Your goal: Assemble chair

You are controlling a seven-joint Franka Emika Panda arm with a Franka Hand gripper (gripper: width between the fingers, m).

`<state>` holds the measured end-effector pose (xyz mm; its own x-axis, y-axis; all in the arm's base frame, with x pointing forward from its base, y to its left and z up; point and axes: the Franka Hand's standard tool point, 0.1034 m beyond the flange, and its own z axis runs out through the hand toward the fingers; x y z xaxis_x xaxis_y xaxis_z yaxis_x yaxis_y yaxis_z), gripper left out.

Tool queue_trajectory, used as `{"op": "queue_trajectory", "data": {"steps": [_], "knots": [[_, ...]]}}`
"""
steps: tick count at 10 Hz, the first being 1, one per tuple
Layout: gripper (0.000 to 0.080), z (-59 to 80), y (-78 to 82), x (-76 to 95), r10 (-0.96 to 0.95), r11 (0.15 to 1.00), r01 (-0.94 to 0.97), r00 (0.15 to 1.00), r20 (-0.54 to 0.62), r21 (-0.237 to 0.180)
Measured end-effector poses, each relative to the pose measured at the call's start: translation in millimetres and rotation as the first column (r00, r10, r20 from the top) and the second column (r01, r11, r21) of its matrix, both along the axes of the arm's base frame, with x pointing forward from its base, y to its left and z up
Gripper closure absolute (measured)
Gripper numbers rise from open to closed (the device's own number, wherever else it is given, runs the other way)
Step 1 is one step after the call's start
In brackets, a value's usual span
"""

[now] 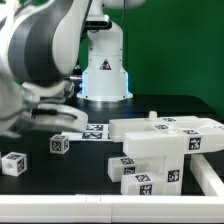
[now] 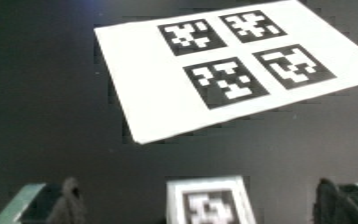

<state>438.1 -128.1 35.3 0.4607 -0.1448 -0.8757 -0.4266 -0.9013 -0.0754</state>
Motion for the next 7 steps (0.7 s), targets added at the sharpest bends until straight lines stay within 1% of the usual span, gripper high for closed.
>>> {"op": "queue_trajectory", "data": {"steps": [2,5,7], "knots": [[0.015,-2.2,6.6,-2.8,-0.016,1.0,0.016,0.999,-0.034,-0.014],[0.015,-23.1,4.9,-9.9,-0.017,0.999,0.016,1.0,-0.023,-0.04],[0.015,-27.9,7.4,-12.5,-0.022,0.998,0.021,0.999,-0.027,-0.053]]}}
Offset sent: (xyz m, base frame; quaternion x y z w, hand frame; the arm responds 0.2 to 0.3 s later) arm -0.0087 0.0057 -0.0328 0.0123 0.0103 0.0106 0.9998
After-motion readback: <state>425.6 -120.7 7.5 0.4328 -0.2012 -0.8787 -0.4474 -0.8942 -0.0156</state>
